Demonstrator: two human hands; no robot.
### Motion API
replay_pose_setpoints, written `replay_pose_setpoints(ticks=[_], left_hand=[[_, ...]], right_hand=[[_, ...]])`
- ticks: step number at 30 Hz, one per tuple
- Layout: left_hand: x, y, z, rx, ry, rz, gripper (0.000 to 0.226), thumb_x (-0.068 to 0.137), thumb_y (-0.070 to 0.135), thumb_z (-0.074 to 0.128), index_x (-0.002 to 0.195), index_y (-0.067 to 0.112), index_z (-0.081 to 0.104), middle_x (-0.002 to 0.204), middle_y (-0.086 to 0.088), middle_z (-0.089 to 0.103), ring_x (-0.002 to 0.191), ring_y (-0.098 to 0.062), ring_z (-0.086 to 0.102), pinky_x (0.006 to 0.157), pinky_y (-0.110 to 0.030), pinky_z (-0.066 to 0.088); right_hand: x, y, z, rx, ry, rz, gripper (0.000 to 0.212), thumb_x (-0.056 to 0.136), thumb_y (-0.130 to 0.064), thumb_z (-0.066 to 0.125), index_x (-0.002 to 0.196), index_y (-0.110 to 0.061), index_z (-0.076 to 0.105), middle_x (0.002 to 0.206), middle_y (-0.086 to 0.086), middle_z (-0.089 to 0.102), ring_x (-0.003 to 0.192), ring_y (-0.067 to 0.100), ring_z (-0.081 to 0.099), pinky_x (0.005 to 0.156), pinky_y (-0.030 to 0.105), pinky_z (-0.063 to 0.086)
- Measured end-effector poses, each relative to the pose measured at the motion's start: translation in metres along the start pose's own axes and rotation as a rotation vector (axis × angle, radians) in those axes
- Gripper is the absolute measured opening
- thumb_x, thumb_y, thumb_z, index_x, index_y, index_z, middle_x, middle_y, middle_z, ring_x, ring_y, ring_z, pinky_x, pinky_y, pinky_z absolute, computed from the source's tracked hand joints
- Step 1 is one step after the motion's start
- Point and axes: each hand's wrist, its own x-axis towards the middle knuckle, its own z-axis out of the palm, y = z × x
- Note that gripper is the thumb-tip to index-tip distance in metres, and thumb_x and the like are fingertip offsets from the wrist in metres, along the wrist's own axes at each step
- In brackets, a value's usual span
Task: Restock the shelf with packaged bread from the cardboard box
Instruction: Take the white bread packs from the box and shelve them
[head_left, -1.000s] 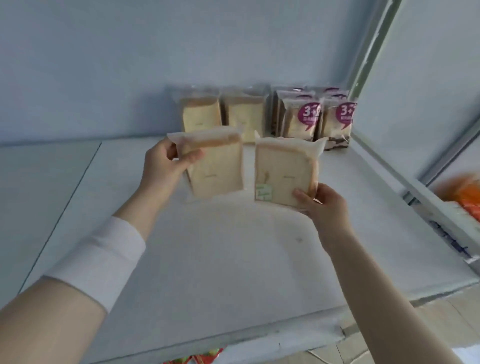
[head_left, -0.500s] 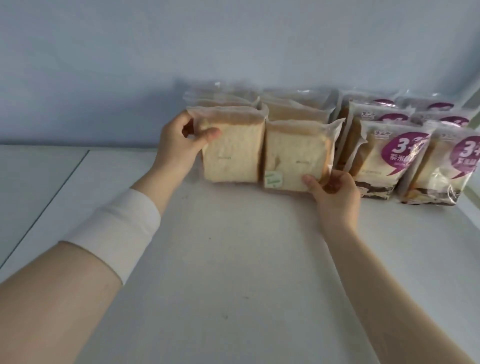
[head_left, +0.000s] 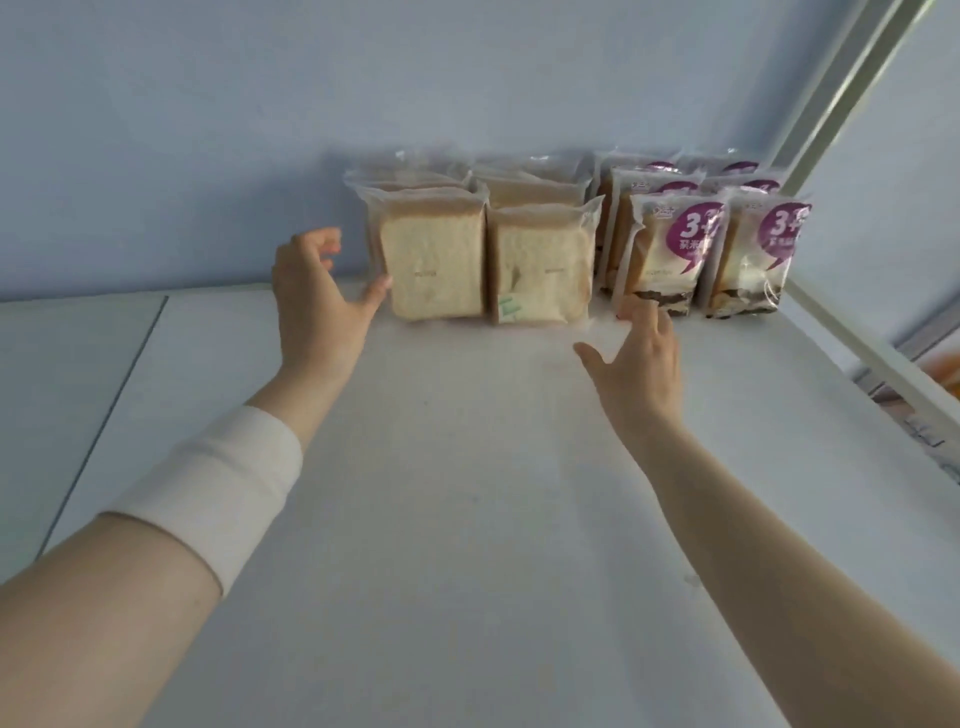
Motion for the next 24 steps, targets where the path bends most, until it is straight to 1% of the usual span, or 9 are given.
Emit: replay_pose_setpoints(ticks=[1, 4, 6, 9, 12, 16, 18, 20, 24], left_hand=[[-0.008, 0.005, -0.003, 0.089, -0.059, 0.071, 0.054, 0.074, 0.019, 0.074, 0.116, -0.003, 0.049, 0.116, -0.021, 0.053, 0.106, -0.035, 0.05, 0.093, -0.035, 0.033], [-0.06, 0.042, -0.013, 0.328, -0.395, 0.313, 0.051, 0.078, 0.024, 0.07, 0.119, 0.005, 0.047, 0.119, -0.017, 0.05, 0.113, -0.036, 0.044, 0.091, -0.044, 0.036], [-0.101, 0.072, -0.015, 0.453, -0.564, 0.469, 0.051, 0.082, 0.029, 0.065, 0.125, 0.011, 0.042, 0.124, -0.013, 0.045, 0.116, -0.032, 0.041, 0.09, -0.043, 0.037], [-0.163, 0.123, -0.014, 0.552, -0.709, 0.657, 0.051, 0.086, 0.029, 0.059, 0.129, 0.014, 0.036, 0.128, -0.011, 0.04, 0.117, -0.03, 0.04, 0.089, -0.041, 0.038], [-0.218, 0.182, -0.009, 0.503, -0.777, 0.748, 0.049, 0.086, 0.027, 0.059, 0.127, 0.014, 0.037, 0.126, -0.011, 0.041, 0.116, -0.03, 0.041, 0.088, -0.04, 0.038], [-0.316, 0.263, 0.007, 0.403, -0.831, 0.942, 0.042, 0.087, 0.025, 0.058, 0.123, 0.014, 0.038, 0.122, -0.012, 0.043, 0.111, -0.03, 0.043, 0.087, -0.04, 0.041], [-0.384, 0.298, 0.02, 0.376, -0.887, 1.036, 0.04, 0.088, 0.025, 0.055, 0.123, 0.013, 0.037, 0.123, -0.013, 0.043, 0.113, -0.03, 0.043, 0.088, -0.041, 0.042], [-0.462, 0.328, 0.037, 0.367, -0.951, 1.128, 0.039, 0.088, 0.025, 0.053, 0.122, 0.013, 0.038, 0.124, -0.012, 0.042, 0.115, -0.031, 0.041, 0.09, -0.043, 0.041], [-0.615, 0.37, 0.067, 0.361, -1.175, 1.246, 0.043, 0.087, 0.024, 0.057, 0.123, 0.014, 0.037, 0.126, -0.01, 0.041, 0.116, -0.028, 0.04, 0.092, -0.04, 0.037]], right_hand=[[-0.009, 0.002, -0.006, -0.067, -0.016, -0.027, 0.056, 0.083, -0.023, 0.066, 0.131, -0.013, 0.04, 0.133, 0.01, 0.044, 0.123, 0.027, 0.039, 0.1, 0.035, 0.034], [-0.072, 0.014, -0.038, -0.28, -0.012, -0.038, 0.055, 0.082, -0.023, 0.066, 0.131, -0.017, 0.042, 0.131, 0.009, 0.041, 0.122, 0.028, 0.037, 0.094, 0.037, 0.037], [-0.117, 0.028, -0.062, -0.375, -0.012, -0.012, 0.053, 0.083, -0.022, 0.066, 0.131, -0.018, 0.042, 0.131, 0.009, 0.039, 0.121, 0.029, 0.036, 0.092, 0.038, 0.037], [-0.177, 0.056, -0.107, -0.482, -0.011, 0.05, 0.052, 0.084, -0.021, 0.063, 0.131, -0.017, 0.041, 0.134, 0.009, 0.037, 0.123, 0.03, 0.034, 0.092, 0.04, 0.038], [-0.229, 0.094, -0.164, -0.535, 0.021, 0.19, 0.051, 0.085, -0.02, 0.062, 0.131, -0.017, 0.04, 0.135, 0.009, 0.036, 0.125, 0.03, 0.032, 0.095, 0.044, 0.038], [-0.311, 0.161, -0.244, -0.552, 0.085, 0.386, 0.044, 0.085, -0.011, 0.059, 0.126, -0.013, 0.042, 0.13, 0.011, 0.038, 0.12, 0.031, 0.034, 0.092, 0.042, 0.039], [-0.365, 0.203, -0.279, -0.575, 0.088, 0.472, 0.046, 0.086, -0.01, 0.057, 0.129, -0.014, 0.04, 0.132, 0.01, 0.037, 0.122, 0.03, 0.034, 0.093, 0.041, 0.039], [-0.426, 0.249, -0.308, -0.61, 0.061, 0.6, 0.048, 0.087, -0.01, 0.054, 0.131, -0.015, 0.038, 0.133, 0.009, 0.037, 0.123, 0.03, 0.033, 0.093, 0.041, 0.039], [-0.551, 0.339, -0.347, -0.659, -0.01, 0.898, 0.041, 0.087, -0.016, 0.057, 0.125, -0.017, 0.042, 0.127, 0.008, 0.041, 0.116, 0.029, 0.037, 0.085, 0.039, 0.043]])
